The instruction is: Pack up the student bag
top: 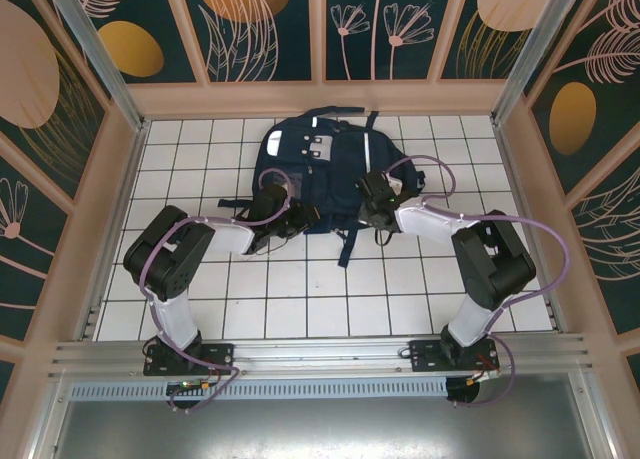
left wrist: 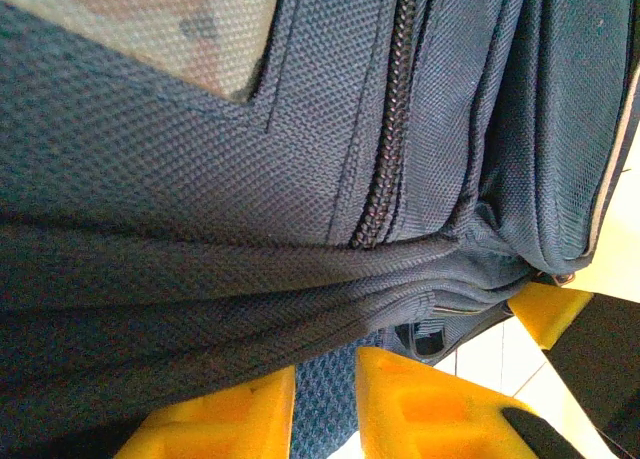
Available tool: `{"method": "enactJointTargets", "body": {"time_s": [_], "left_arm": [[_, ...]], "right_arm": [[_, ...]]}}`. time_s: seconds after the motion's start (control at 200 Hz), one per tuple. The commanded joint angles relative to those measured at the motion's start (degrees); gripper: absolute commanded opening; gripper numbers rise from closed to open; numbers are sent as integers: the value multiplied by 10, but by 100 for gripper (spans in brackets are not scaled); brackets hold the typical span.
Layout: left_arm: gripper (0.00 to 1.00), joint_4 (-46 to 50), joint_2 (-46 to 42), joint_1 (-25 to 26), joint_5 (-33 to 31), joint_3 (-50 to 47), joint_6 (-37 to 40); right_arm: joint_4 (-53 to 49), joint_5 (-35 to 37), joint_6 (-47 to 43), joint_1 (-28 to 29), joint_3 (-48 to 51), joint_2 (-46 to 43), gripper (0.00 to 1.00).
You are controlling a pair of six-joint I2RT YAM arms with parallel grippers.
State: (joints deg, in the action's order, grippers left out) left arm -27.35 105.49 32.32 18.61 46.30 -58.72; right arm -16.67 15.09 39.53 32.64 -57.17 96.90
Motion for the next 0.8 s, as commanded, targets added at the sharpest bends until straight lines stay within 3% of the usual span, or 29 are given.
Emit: {"method": "enactJointTargets", "body": {"time_s": [0.0, 0.14, 0.415, 0.691, 0.796], "left_arm": [[24, 34, -7, -4, -21, 7, 18], [23, 53, -14, -32, -33, 4, 37], [22, 107, -17, -115, -62, 19, 94], [24, 134, -5, -153, -67, 77, 113], [27, 131, -12, -153, -55, 83, 109]], "right_arm": [[13, 12, -44, -10, -8, -20, 0], [-9, -13, -108, -10, -5, -61, 0], [-49, -68, -252, -105, 9, -136, 0], [-49, -156, -261, -108, 10, -127, 0], [-25, -169, -221, -98, 12, -124, 0]]}}
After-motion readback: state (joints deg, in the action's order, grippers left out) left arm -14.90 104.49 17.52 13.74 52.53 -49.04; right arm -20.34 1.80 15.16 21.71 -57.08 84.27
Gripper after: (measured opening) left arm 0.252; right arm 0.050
